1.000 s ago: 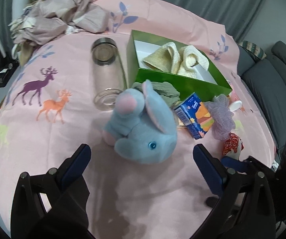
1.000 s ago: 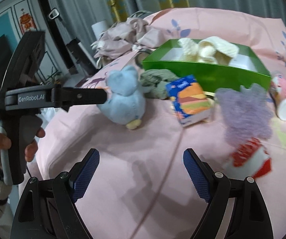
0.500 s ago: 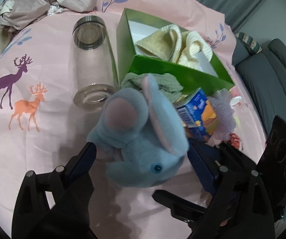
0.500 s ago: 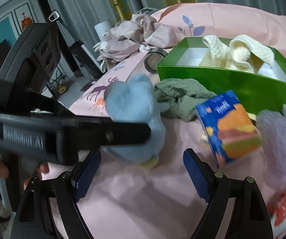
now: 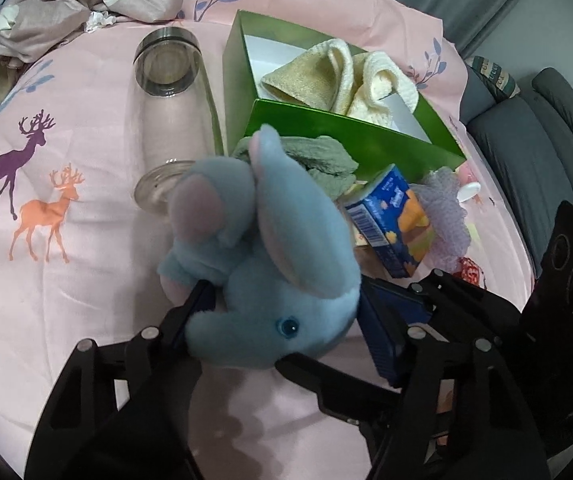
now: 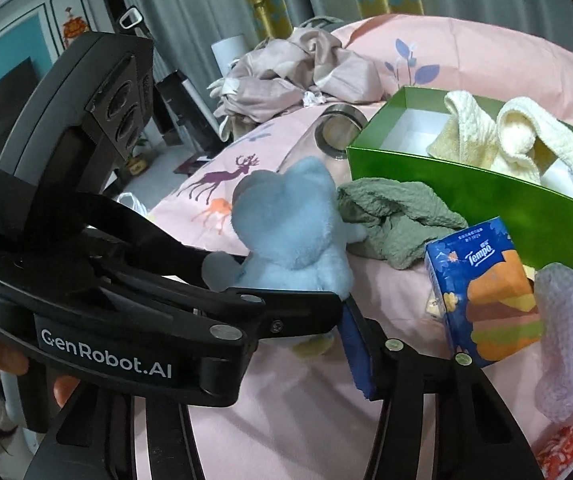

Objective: Organize soft objects
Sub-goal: 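Grasp the light-blue plush elephant with the right gripper, then carry the plush elephant over the green box and lower it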

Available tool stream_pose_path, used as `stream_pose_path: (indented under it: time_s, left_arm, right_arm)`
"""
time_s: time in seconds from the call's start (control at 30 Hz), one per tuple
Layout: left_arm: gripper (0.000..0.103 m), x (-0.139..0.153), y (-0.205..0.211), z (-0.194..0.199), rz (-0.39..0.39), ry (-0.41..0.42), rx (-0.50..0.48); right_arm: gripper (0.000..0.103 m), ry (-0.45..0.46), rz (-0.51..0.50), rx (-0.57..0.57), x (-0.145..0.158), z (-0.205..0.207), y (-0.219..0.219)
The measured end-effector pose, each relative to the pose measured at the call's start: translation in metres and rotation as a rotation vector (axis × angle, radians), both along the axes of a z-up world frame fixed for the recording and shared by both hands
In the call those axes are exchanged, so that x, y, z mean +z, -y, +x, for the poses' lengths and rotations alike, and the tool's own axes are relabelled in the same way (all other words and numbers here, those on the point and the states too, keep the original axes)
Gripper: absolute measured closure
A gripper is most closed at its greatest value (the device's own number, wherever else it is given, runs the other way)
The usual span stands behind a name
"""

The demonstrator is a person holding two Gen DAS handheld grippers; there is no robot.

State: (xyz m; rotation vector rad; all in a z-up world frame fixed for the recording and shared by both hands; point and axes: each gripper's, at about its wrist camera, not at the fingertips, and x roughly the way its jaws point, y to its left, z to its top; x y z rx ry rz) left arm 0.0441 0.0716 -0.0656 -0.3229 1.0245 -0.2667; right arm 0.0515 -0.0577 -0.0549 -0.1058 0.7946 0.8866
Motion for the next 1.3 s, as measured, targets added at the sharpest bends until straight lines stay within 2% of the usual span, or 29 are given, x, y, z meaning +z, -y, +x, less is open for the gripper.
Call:
stream_pose_path:
  time_s: [0.5, 1.03, 1.3]
  left_arm:
    - [0.035, 0.029, 0.029, -0.032, 0.025, 0.068, -0.009]
    - [0.034, 0.052, 0.070, -0.024, 0.088, 0.109, -0.074]
    - [0.034, 0.052, 0.083, -0.020, 0.110, 0.106, -0.086]
  right_arm:
    - [0.050, 0.061, 0.055, -0.009, 0.027, -0.031, 0.029]
    - [0.050, 0.087, 0.133, -0.078, 0.041, -0.038, 0.070]
    - [0.050, 0.076, 0.167, -0.099, 0.038, -0.033, 0.082]
